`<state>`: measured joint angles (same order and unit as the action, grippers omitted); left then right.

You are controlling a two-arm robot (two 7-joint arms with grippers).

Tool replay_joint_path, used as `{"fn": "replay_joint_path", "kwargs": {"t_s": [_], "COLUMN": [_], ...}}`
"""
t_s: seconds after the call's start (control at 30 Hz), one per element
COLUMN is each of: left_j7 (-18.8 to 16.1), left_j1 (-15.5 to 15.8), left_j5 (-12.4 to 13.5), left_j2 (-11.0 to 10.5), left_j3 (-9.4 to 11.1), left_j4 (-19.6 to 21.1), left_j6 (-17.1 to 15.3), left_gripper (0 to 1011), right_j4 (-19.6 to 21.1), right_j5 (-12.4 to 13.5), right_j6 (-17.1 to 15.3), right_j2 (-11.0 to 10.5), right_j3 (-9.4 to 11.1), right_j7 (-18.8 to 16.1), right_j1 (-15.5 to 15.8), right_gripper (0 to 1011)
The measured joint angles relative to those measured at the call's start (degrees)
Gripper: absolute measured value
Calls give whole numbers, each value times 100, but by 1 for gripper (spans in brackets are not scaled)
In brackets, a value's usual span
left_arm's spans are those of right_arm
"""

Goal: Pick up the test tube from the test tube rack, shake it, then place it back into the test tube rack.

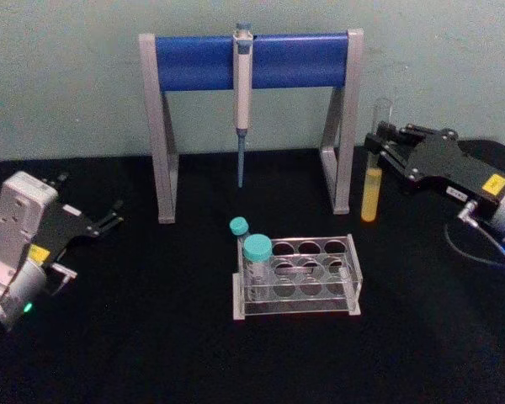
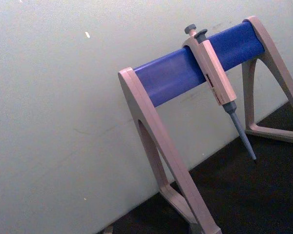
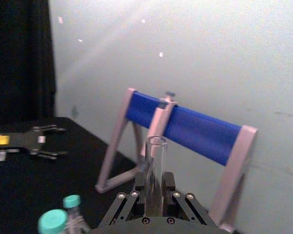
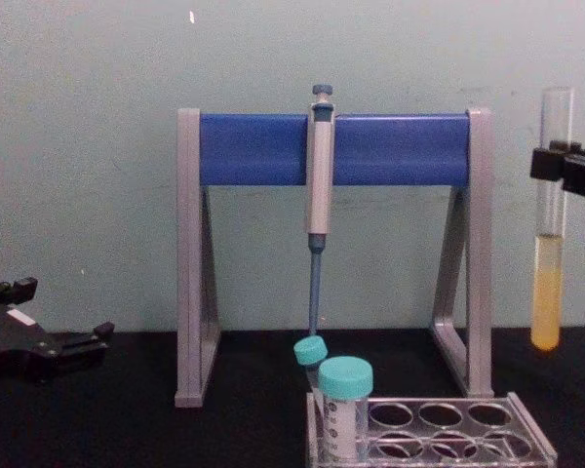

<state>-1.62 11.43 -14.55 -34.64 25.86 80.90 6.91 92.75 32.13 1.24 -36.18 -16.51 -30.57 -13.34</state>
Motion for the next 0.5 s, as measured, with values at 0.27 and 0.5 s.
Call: {"fn": "replay_joint_path", "kwargs": {"t_s": [0.27, 0.5], "left_j7": [0, 0], "left_j1": [0, 0], "left_j5": [0, 0], "left_j2": [0, 0], "left_j3": [0, 0], "left_j4": [0, 0], "left_j6": [0, 0], "left_gripper": [1001, 1001], "right_j4": [-138, -225], "right_j5": [-475, -586], "right_j6": [-7, -11], "right_j2": [414, 727], "right_j3": [-79, -115], "right_j7": [574, 628], "right_j1": [-197, -342], "right_gripper": [229, 229]}}
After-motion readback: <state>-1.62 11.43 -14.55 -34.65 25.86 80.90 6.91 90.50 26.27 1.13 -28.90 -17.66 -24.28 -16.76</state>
